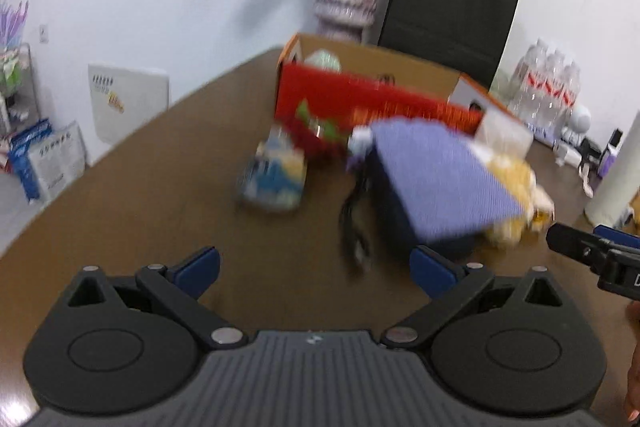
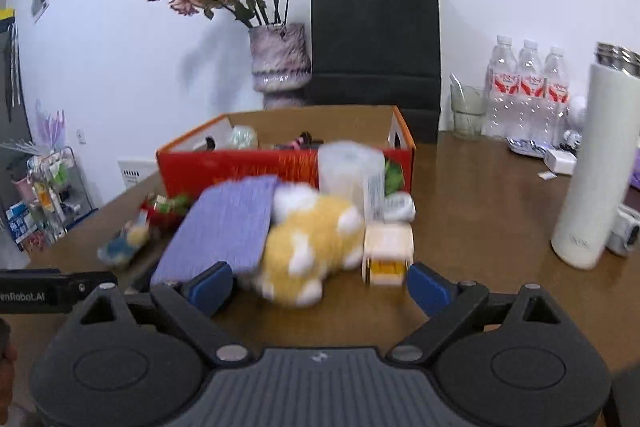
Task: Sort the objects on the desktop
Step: 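Open both grippers and withdraw them from the box, then grasp the purple pouch with the left gripper while the right gripper grasps the plush toy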
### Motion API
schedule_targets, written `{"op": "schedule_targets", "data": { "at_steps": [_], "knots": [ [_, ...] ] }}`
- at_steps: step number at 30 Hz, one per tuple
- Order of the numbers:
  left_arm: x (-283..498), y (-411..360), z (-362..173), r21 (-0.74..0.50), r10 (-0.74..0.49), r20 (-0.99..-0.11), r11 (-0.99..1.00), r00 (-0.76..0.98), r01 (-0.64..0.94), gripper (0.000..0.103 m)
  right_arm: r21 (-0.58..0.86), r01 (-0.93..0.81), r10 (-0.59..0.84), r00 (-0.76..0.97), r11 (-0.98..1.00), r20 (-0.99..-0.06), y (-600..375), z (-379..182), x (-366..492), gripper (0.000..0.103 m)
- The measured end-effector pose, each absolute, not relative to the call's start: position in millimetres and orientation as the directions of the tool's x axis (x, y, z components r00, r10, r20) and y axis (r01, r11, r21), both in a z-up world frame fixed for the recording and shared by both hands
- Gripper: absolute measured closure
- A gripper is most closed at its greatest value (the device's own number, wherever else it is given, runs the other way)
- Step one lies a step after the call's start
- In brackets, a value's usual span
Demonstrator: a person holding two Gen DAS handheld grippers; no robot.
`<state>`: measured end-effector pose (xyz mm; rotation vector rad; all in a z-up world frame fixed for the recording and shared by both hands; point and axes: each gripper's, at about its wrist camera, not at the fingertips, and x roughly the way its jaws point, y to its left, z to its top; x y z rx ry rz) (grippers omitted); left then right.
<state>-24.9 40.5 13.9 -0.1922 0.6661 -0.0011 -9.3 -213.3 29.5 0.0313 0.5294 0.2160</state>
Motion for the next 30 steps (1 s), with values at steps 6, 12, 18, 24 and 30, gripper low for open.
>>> {"op": "schedule_targets", "data": {
  "at_steps": [6, 12, 18, 24, 30],
  "knots": [
    [-54, 30, 5, -0.149, -0.093, -0.619, 0.989, 0.78, 0.0, 0.0, 0.17, -0.222, 0.279, 0.799, 0.96, -0.533, -215, 9, -38, 0.0],
    [-43, 20, 12, -0.117, -0.104, -0.598, 0.992, 0.795, 0.041, 0.0, 0.112, -0.236, 0.258, 0.801, 0.965, -0.541, -204, -1, -43, 0.0],
    [13, 1, 33, -0.159, -0.144, -0.556, 0.985, 0.818, 0.065, 0.009, 0.18, -0.23, 0.292, 0.774, 0.956, -0.562, -211, 2, -26, 0.015],
    [80, -13, 28, -0.248, -0.225, -0.612, 0.965, 0.758, 0.086, 0.032, 0.165, -0.156, 0.219, 0.833, 0.974, -0.507, -227, 24, -10, 0.017],
    [84, -6, 25, -0.289, -0.236, -0.619, 0.955, 0.749, 0.062, 0.096, 0.21, -0.151, 0.242, 0.817, 0.966, -0.524, -230, 28, 16, 0.043]
  ]
}}
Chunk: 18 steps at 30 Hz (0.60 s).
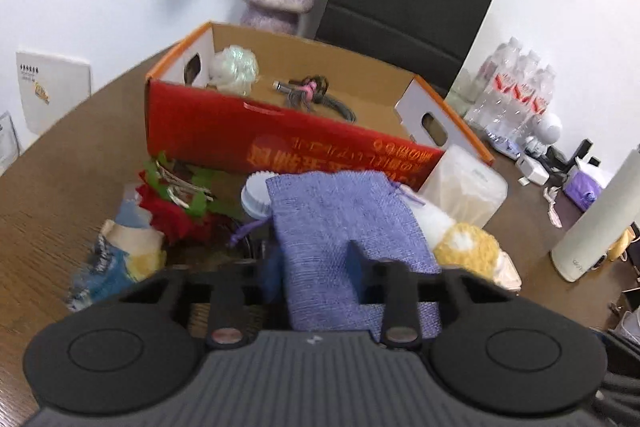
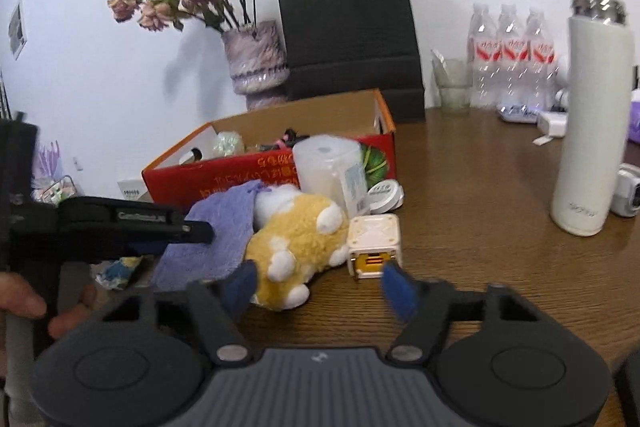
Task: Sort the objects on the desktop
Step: 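Grasp the purple pouch with the left gripper while the right gripper grasps the plush toy, then lower the pouch into the box with the left gripper while the right drops the plush toy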
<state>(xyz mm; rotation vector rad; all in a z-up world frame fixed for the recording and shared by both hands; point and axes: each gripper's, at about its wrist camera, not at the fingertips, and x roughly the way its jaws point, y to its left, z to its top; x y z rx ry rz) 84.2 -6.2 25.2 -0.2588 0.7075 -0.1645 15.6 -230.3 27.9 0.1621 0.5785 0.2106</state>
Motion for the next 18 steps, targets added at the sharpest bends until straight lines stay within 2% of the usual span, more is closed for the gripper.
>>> {"op": "schedule_targets", "data": {
  "at_steps": [4, 6, 11, 13, 14, 16, 18],
  "knots": [
    [68, 7, 36, -0.322, -0.264, -0.596, 0.944, 0.759, 0.075, 0.098, 0.231, -0.176, 0.276, 0.798, 0.957, -0.536, -216, 26, 35, 0.044],
    [63, 9, 37, -0.307, -0.241, -0.602, 0.95, 0.761, 0.057, 0.099, 0.243, -0.168, 0.277, 0.795, 0.955, -0.54, -208, 25, 44, 0.041],
    [37, 30, 57, -0.371, -0.289, -0.564, 0.926, 0.774, 0.076, 0.099, 0.275, -0.08, 0.239, 0.753, 0.958, -0.613, -193, 17, 76, 0.04],
    [28, 32, 67, -0.364, -0.304, -0.536, 0.925, 0.787, 0.109, 0.099, 0.217, -0.077, 0.202, 0.735, 0.973, -0.648, -180, 12, 85, 0.033],
    [25, 31, 70, -0.356, -0.308, -0.527, 0.926, 0.792, 0.123, 0.099, 0.188, -0.072, 0.179, 0.732, 0.98, -0.657, -174, 10, 89, 0.034],
    [20, 28, 75, -0.336, -0.304, -0.514, 0.932, 0.802, 0.138, 0.099, 0.161, -0.071, 0.161, 0.737, 0.984, -0.656, -168, 6, 92, 0.053],
    [17, 27, 80, -0.329, -0.311, -0.501, 0.932, 0.807, 0.154, 0.099, 0.132, -0.071, 0.141, 0.75, 0.989, -0.646, -166, 10, 86, 0.059]
  ]
}}
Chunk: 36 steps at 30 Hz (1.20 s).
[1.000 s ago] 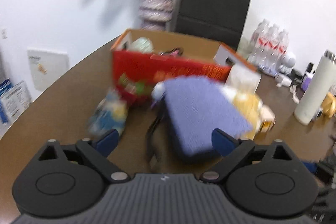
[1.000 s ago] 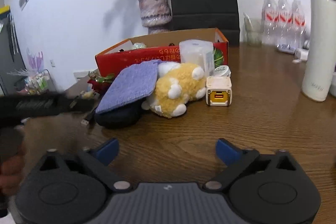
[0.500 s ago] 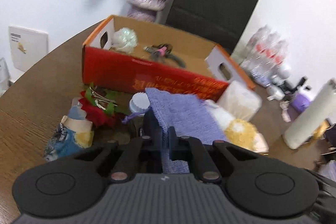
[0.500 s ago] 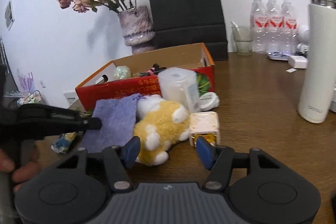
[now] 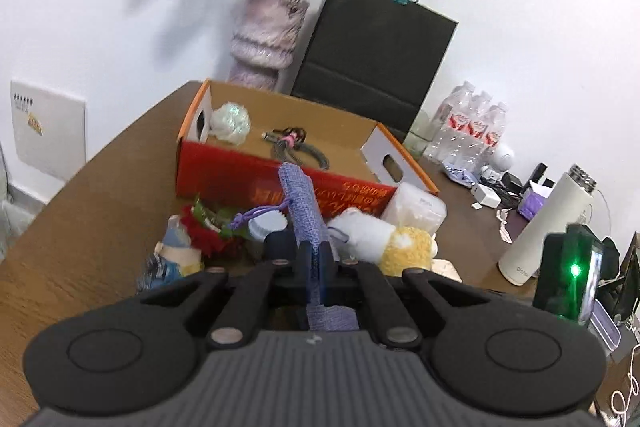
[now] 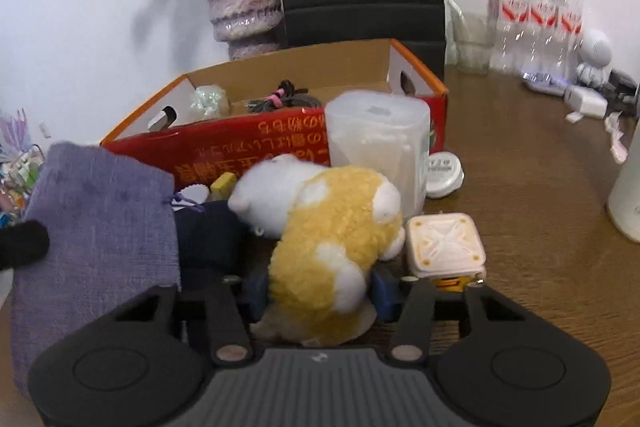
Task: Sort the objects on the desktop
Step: 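Lower the pouch into the box with the left gripper while the right drops the plush toy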
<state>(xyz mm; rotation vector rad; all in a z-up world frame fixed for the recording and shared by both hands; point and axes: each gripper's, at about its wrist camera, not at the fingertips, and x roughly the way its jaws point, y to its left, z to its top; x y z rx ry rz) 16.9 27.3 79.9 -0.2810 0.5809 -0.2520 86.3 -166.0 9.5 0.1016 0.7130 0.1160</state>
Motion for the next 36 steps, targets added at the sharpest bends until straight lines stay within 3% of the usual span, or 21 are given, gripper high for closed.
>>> {"op": "schedule_targets", "data": {
  "at_steps": [5, 10, 14, 19, 23, 27, 31, 34, 36],
  "knots": [
    [35, 26, 106, -0.4, -0.435, -0.435, 0.878, 0.789, 0.263, 0.1, 0.152, -0.109, 0.177, 0.801, 0.982, -0.572, -178, 39, 60, 0.061],
    [73, 13, 152, -0.368, -0.501, -0.348, 0.85, 0.792, 0.376, 0.1, 0.138, -0.137, 0.188, 0.851, 0.981, -0.491, -191, 81, 66, 0.061],
    [127, 2, 178, -0.306, -0.466, -0.343, 0.876, 0.816, 0.372, 0.1, 0.061, -0.16, 0.17, 0.876, 0.985, -0.451, -193, 113, 112, 0.06],
    [228, -1, 162, -0.287, -0.404, -0.47, 0.911, 0.785, 0.297, 0.1, 0.071, -0.224, 0.226, 0.811, 0.972, -0.539, -192, 129, 219, 0.059],
    [305, 7, 122, -0.278, -0.326, -0.595, 0.941, 0.735, 0.193, 0.1, 0.007, -0.222, 0.175, 0.745, 0.975, -0.644, -183, 109, 300, 0.059],
    [355, 18, 80, -0.187, -0.208, -0.71, 0.977, 0.673, 0.105, 0.1, -0.002, -0.209, 0.141, 0.667, 0.978, -0.731, -178, 79, 357, 0.059],
    [373, 19, 49, -0.051, -0.093, -0.794, 0.995, 0.6, 0.087, 0.096, -0.106, -0.229, 0.058, 0.611, 0.968, -0.789, -164, 53, 384, 0.058],
    [373, 13, 47, -0.028, -0.099, -0.804, 0.991, 0.587, 0.128, 0.083, -0.186, -0.213, -0.029, 0.579, 0.959, -0.815, -157, 37, 395, 0.054],
    [373, 9, 56, -0.036, -0.12, -0.8, 0.988, 0.589, 0.152, 0.039, -0.205, -0.224, -0.048, 0.558, 0.953, -0.829, -155, 35, 400, 0.052]
  ]
}}
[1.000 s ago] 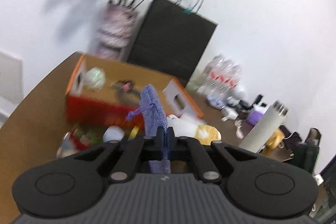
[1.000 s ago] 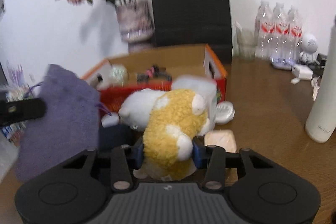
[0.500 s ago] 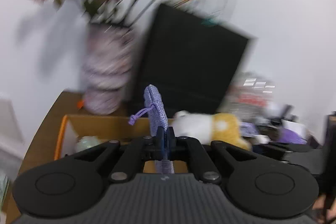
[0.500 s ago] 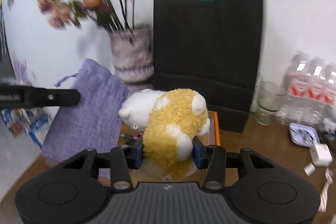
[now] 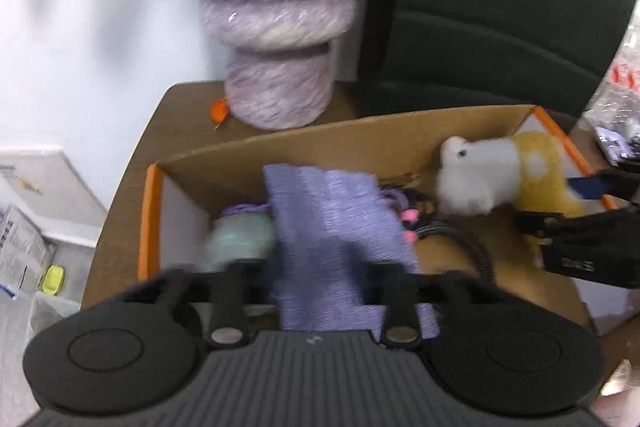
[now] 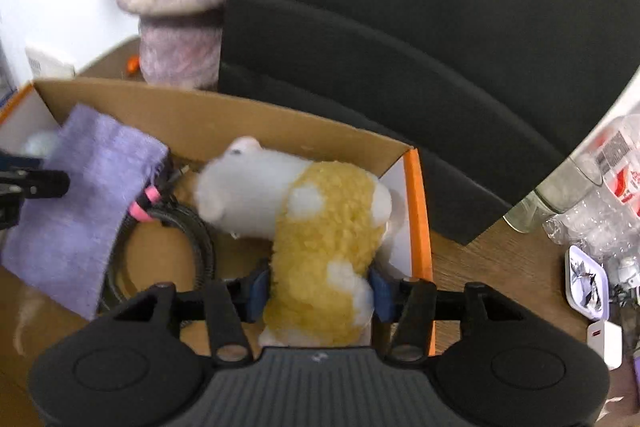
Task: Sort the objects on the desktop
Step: 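Lower the pouch into the box with the left gripper while the right drops the plush toy, then withdraw both grippers from the box toward the table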
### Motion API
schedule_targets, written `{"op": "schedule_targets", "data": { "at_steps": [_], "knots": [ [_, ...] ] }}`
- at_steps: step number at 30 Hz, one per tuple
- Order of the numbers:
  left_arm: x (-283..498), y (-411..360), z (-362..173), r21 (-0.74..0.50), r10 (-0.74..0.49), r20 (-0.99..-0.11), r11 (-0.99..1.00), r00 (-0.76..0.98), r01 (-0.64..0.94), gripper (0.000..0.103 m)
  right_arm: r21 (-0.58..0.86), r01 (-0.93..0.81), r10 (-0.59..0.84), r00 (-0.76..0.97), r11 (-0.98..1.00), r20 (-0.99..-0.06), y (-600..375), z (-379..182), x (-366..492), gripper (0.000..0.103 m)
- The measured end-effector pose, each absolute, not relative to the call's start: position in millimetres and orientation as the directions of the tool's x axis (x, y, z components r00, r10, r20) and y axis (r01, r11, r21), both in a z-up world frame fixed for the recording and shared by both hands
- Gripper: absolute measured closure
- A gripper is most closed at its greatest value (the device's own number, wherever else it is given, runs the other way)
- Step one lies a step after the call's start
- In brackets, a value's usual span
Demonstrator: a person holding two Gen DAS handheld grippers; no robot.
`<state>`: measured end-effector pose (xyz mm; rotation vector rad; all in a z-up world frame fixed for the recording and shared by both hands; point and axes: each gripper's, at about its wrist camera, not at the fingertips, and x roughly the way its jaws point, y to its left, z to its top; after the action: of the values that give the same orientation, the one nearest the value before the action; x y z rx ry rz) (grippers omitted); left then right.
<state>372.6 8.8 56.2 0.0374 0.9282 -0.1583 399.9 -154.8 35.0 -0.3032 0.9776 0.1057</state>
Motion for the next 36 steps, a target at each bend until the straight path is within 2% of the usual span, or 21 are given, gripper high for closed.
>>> {"op": "schedule_targets", "data": {
  "at_steps": [1, 5, 6, 11, 14, 21, 24, 26, 33, 36],
  "knots": [
    [371, 8, 63, -0.037, -0.127, -0.788, 0.987, 0.602, 0.159, 0.035, -0.201, -0.226, -0.042, 0.56, 0.953, -0.827, -156, 39, 400, 0.051],
    [357, 1, 92, 0.013, -0.106, -0.752, 0.984, 0.651, 0.176, 0.023, -0.193, -0.234, -0.015, 0.598, 0.953, -0.801, -161, 67, 392, 0.033],
    [355, 1, 97, 0.004, -0.113, -0.746, 0.985, 0.656, 0.175, 0.019, -0.179, -0.25, 0.005, 0.594, 0.952, -0.805, -162, 73, 387, 0.031],
    [340, 6, 101, -0.02, -0.107, -0.779, 0.989, 0.617, 0.146, 0.018, -0.106, -0.286, 0.067, 0.537, 0.952, -0.841, -167, 82, 373, 0.031],
    [318, 9, 95, -0.039, -0.113, -0.791, 0.99, 0.601, 0.134, 0.016, -0.029, -0.253, 0.102, 0.492, 0.967, -0.865, -175, 77, 363, 0.022],
    [272, 16, 64, -0.011, -0.085, -0.81, 0.992, 0.581, 0.13, 0.015, 0.027, -0.225, 0.121, 0.415, 0.974, -0.902, -177, 46, 322, 0.023],
    [264, 10, 60, 0.057, -0.055, -0.789, 0.985, 0.612, 0.163, 0.012, 0.013, -0.201, 0.102, 0.439, 0.979, -0.893, -179, 44, 307, 0.021],
    [262, 6, 61, 0.061, -0.049, -0.803, 0.985, 0.594, 0.164, 0.01, 0.034, -0.184, 0.113, 0.439, 0.982, -0.891, -181, 47, 300, 0.021],
    [249, 11, 96, 0.033, -0.072, -0.763, 0.988, 0.643, 0.149, 0.005, 0.014, -0.183, 0.103, 0.485, 0.983, -0.869, -180, 69, 285, 0.02],
    [236, 15, 118, 0.042, -0.015, -0.731, 0.997, 0.682, 0.068, 0.0, 0.038, -0.195, 0.14, 0.537, 0.98, -0.832, -180, 93, 270, 0.02]
  ]
}}
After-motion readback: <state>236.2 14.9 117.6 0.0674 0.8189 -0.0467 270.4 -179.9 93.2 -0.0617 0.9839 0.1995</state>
